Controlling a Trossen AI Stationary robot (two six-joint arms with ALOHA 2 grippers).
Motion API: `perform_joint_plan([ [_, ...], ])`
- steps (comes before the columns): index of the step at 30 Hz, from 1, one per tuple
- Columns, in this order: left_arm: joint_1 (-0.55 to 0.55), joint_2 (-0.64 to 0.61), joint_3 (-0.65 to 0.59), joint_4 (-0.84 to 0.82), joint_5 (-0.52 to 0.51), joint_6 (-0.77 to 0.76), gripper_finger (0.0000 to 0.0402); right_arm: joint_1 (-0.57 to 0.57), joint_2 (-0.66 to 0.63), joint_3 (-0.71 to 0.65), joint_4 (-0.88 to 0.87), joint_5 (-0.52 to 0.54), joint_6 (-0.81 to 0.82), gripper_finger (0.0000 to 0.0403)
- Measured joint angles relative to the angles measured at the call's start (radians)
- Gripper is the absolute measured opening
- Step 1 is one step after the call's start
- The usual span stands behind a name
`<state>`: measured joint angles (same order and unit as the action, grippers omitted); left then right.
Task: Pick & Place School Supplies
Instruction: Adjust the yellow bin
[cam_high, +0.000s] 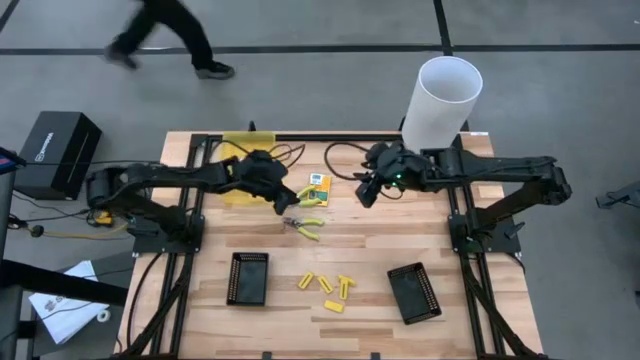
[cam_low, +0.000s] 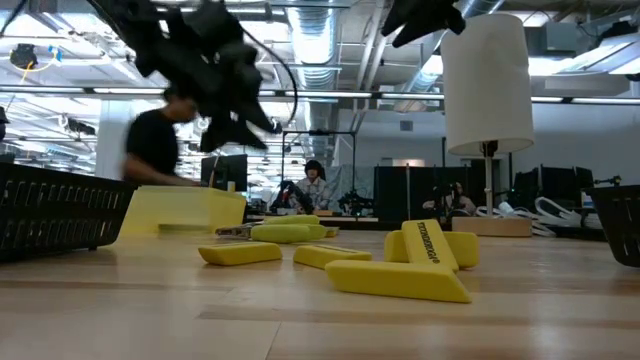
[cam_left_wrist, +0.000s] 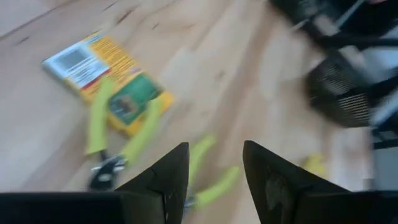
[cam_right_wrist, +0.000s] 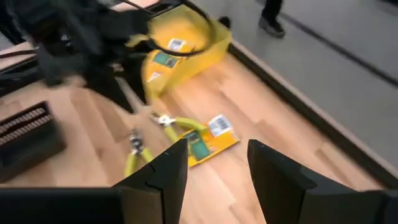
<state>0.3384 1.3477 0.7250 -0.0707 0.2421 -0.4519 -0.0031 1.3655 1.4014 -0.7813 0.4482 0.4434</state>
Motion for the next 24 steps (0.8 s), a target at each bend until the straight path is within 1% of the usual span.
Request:
perform_joint_plan([
  [4, 0.009, 0.093, 0.004, 0.004, -0.008, 0.043, 0.0147, 0.004, 0.012, 0.000, -0.006, -0.006, 0.013, 0.0159],
  [10, -0.002, 0.182, 0.053, 0.009, -0.023, 0.120, 0.0147, 0.008, 0.005, 0.000, -0.002, -0.009, 0.029, 0.0159],
  [14, 0.015, 0.204, 0.087, 0.009, -0.088, 0.179, 0.0147, 0.012, 0.003, 0.000, 0.003, -0.010, 0.049, 0.0159],
  [19, 0.043, 0.206, 0.093, 0.002, -0.158, 0.217, 0.0147, 0.016, 0.001, 0.000, 0.005, -0.014, 0.066, 0.0159],
  [24, 0.086, 0.211, 0.094, 0.001, -0.183, 0.220, 0.0140, 0.016, 0.001, 0.000, 0.015, -0.014, 0.066, 0.0159],
])
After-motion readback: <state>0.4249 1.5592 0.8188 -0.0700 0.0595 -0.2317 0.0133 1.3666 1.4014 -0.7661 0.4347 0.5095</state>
